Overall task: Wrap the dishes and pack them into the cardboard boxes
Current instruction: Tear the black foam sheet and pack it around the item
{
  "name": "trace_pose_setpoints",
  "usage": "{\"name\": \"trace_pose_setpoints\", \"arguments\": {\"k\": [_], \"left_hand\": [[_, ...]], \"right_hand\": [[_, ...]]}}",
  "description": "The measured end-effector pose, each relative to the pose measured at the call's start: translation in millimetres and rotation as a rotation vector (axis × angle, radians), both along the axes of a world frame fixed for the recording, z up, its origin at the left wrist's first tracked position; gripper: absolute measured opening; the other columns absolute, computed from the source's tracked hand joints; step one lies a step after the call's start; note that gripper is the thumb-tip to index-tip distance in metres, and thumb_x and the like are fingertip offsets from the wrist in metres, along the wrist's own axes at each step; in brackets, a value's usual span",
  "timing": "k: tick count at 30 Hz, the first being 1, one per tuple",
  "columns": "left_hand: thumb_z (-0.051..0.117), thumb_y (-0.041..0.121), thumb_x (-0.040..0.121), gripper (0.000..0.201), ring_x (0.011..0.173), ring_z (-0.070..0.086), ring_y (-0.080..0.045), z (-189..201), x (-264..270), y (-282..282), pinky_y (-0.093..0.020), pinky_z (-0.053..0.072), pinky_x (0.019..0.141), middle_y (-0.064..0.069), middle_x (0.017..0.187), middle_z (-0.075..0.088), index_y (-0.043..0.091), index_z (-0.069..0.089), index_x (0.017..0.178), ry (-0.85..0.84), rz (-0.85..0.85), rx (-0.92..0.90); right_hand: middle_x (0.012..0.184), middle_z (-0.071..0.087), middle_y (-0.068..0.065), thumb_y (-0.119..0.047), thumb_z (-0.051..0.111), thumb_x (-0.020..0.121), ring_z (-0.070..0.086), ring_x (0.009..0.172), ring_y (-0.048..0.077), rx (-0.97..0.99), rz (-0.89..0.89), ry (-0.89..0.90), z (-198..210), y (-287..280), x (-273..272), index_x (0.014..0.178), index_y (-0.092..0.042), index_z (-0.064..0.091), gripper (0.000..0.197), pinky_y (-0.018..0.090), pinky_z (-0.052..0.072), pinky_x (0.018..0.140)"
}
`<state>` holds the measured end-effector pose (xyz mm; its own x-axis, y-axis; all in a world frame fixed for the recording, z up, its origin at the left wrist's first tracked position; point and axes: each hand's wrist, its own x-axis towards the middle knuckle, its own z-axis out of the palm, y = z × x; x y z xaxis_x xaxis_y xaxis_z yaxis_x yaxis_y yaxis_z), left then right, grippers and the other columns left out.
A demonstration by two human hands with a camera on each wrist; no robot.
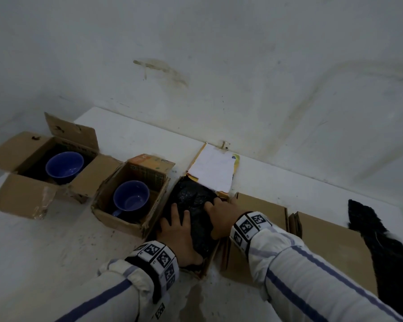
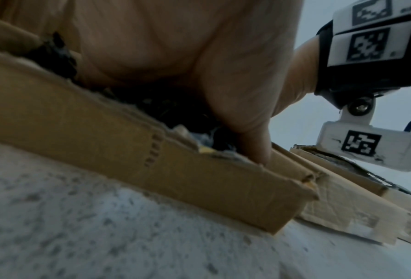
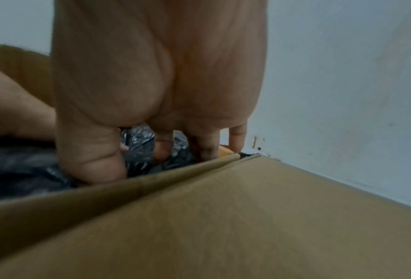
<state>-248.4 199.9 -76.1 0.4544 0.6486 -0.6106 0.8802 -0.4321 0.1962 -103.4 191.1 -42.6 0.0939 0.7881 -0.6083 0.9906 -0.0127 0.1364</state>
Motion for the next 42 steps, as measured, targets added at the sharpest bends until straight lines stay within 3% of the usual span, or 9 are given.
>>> {"name": "trace_pose_setpoints", "arguments": {"k": [7, 10, 13, 18, 29, 32, 36, 39, 42], "left_hand": [[0.070, 0.059, 0.068, 0.123, 0.140, -0.002, -0.045, -2, -8, 1, -0.051, 0.029, 0.110, -0.007, 0.151, -0.033, 0.028, -0.018, 0.148, -0.044, -0.020, -0.041], [0.071, 0.058, 0.068, 0.123, 0.141, -0.002, -0.044, -2, -8, 2, -0.051, 0.028, 0.110, -0.007, 0.151, -0.033, 0.028, -0.018, 0.148, -0.053, -0.023, -0.050], [0.071, 0.056, 0.069, 0.121, 0.141, -0.003, -0.044, -1, -7, 4, -0.050, 0.025, 0.112, -0.007, 0.152, -0.033, 0.028, -0.016, 0.148, -0.062, -0.015, -0.060], [0.071, 0.054, 0.068, 0.120, 0.139, 0.001, -0.046, -8, -9, 4, -0.049, 0.020, 0.113, -0.010, 0.152, -0.031, 0.025, -0.013, 0.149, -0.092, -0.031, -0.025], [0.071, 0.056, 0.066, 0.122, 0.139, 0.000, -0.045, -20, -13, 6, -0.055, 0.016, 0.113, -0.005, 0.149, -0.037, 0.037, -0.019, 0.145, -0.162, -0.016, -0.059], [0.070, 0.057, 0.068, 0.119, 0.140, -0.004, -0.045, -15, -15, 7, -0.054, 0.016, 0.113, -0.005, 0.150, -0.037, 0.033, -0.015, 0.148, -0.173, -0.015, -0.092], [0.065, 0.062, 0.072, 0.116, 0.142, -0.007, -0.043, -9, -17, 3, -0.051, 0.017, 0.114, -0.006, 0.150, -0.037, 0.028, -0.014, 0.149, -0.132, -0.028, -0.082], [0.062, 0.066, 0.072, 0.115, 0.142, -0.007, -0.042, -4, -17, -2, -0.050, 0.016, 0.114, -0.009, 0.151, -0.034, 0.027, -0.014, 0.149, -0.094, -0.041, -0.036], [0.058, 0.072, 0.071, 0.115, 0.143, -0.007, -0.038, 1, -21, -5, -0.051, 0.013, 0.113, -0.009, 0.154, -0.030, 0.026, -0.013, 0.149, -0.077, -0.070, 0.056]], "right_hand": [[0.131, 0.047, 0.011, -0.038, 0.072, 0.079, 0.051, 0.116, 0.030, -0.118, -0.167, 0.175, 28, 9, 10, 0.131, -0.011, 0.038, 0.067, 0.039, 0.045, 0.092], [0.129, 0.052, 0.015, -0.027, 0.064, 0.086, 0.052, 0.116, 0.030, 0.015, -0.079, 0.172, 44, 32, 7, 0.128, -0.004, 0.048, 0.050, 0.032, 0.045, 0.089], [0.136, 0.046, 0.016, -0.016, 0.057, 0.089, 0.051, 0.119, 0.031, 0.088, 0.012, 0.206, 33, 51, -8, 0.135, -0.007, 0.043, 0.049, 0.036, 0.047, 0.096], [0.150, 0.025, 0.012, -0.022, 0.057, 0.091, 0.036, 0.131, 0.033, 0.044, 0.002, 0.153, -4, 66, -25, 0.149, -0.012, 0.017, 0.071, 0.042, 0.039, 0.105], [0.141, 0.031, 0.012, -0.027, 0.053, 0.090, 0.032, 0.127, 0.037, 0.041, 0.062, 0.032, -19, 82, -36, 0.143, -0.015, 0.029, 0.059, 0.047, 0.044, 0.097], [0.137, 0.039, 0.015, -0.026, 0.054, 0.089, 0.044, 0.120, 0.034, 0.002, 0.065, 0.059, -8, 82, -30, 0.138, -0.012, 0.039, 0.053, 0.041, 0.047, 0.096], [0.123, 0.058, 0.011, -0.016, 0.050, 0.090, 0.054, 0.113, 0.027, 0.236, -0.229, 0.329, 14, 80, 3, 0.120, -0.007, 0.059, 0.032, 0.030, 0.042, 0.093], [0.123, 0.060, 0.013, -0.013, 0.046, 0.091, 0.053, 0.115, 0.027, 0.463, -0.529, 0.343, 15, 70, 39, 0.116, -0.004, 0.061, 0.030, 0.027, 0.039, 0.093], [0.124, 0.057, 0.015, -0.007, 0.046, 0.088, 0.050, 0.117, 0.029, 0.474, -0.710, 0.350, 6, 58, 62, 0.119, -0.003, 0.058, 0.033, 0.026, 0.039, 0.089]]}}
